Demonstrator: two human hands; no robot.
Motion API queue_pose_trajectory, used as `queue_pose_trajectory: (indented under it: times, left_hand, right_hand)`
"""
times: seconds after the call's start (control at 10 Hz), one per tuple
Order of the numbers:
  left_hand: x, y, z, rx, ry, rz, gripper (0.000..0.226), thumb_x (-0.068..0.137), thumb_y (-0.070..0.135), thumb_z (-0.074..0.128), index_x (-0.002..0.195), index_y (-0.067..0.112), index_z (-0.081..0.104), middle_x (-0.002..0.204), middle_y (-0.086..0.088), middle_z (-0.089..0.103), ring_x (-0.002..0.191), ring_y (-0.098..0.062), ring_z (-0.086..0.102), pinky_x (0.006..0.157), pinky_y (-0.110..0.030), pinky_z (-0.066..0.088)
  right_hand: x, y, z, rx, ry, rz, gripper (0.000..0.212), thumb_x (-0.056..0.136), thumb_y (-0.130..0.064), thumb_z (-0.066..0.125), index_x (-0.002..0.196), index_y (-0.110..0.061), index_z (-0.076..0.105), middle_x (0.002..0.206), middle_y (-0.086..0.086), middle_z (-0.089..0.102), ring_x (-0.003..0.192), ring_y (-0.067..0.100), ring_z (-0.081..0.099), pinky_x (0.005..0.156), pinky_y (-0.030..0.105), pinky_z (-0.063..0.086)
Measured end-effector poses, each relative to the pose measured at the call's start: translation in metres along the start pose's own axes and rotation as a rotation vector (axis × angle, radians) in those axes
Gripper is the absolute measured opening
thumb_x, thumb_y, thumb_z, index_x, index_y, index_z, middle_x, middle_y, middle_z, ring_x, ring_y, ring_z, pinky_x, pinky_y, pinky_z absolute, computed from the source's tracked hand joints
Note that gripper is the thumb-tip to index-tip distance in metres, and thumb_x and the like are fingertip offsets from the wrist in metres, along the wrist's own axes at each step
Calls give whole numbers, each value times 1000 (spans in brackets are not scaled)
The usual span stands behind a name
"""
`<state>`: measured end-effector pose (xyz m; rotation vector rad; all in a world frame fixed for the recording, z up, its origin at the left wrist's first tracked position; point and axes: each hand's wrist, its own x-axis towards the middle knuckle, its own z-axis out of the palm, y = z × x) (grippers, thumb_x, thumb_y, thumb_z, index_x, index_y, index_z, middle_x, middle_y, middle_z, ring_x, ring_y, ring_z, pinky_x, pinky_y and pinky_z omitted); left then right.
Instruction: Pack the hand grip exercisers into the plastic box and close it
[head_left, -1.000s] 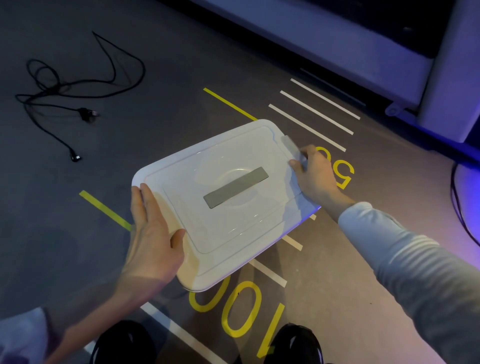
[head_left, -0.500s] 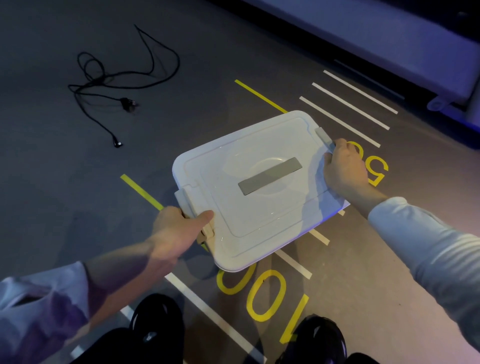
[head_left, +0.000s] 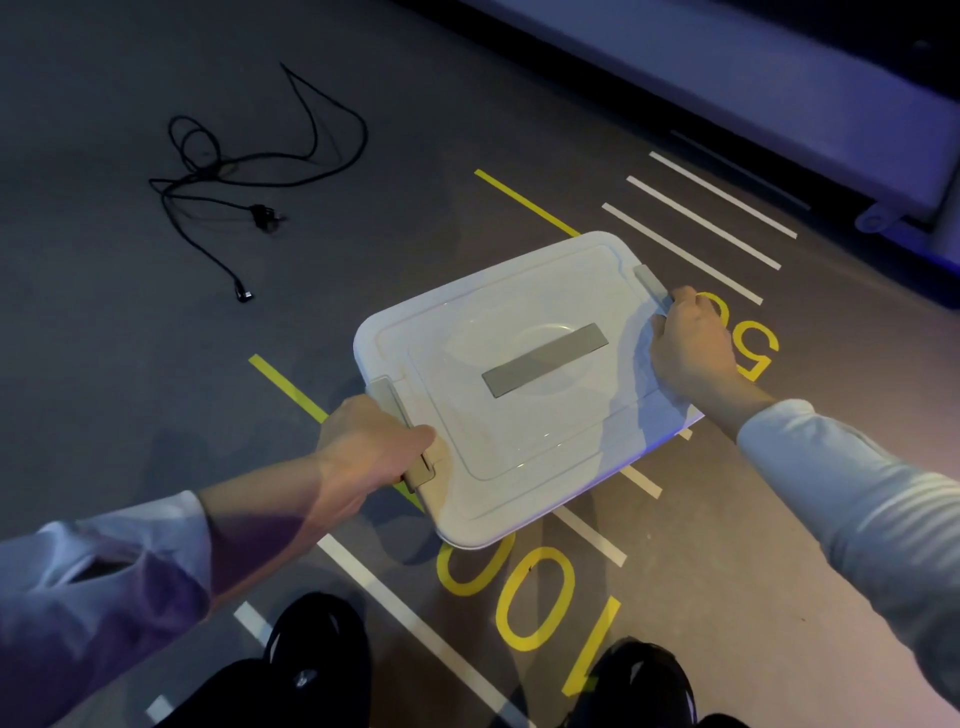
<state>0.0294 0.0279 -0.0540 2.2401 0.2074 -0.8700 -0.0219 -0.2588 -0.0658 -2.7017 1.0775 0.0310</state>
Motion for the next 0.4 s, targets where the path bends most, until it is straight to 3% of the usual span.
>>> queue_pose_trajectory:
  times: [0.1,0.2,0.3,0.4]
  left_hand:
    - [-1,-3,10,16,-94,1,37,79,32,64,107,8,59,91,-4,65,70,-11,61,54,-21,46]
    - [2,-2,14,-40,-96,-51,68,76,45,65,126,4,44,110,-5,60,81,-13,61,65,-24,49]
    - [2,15,11,148,56,-8,99,79,55,57,142,-1,5,147,-10,21,128,-28,37,101,-39,36]
    - [-3,36,4,243,102,136,100,83,60,47,145,6,-9,156,-8,-5,141,-30,10,113,-43,19]
  right_hand:
    - [-4,2,3,2,6,-28,30,98,-10,37,124,4,39,126,26,44,112,44,47,86,43,37]
    - [-3,5,0,56,-13,-37,29,97,-10,38,123,3,40,125,25,45,111,43,47,84,41,37]
    - [-10,10,0,126,-48,-34,36,98,-23,38,128,-3,38,128,21,45,115,40,46,87,44,39]
    - [-12,10,-4,107,-53,-12,47,98,-37,36,135,-8,34,133,16,43,121,37,43,93,45,37]
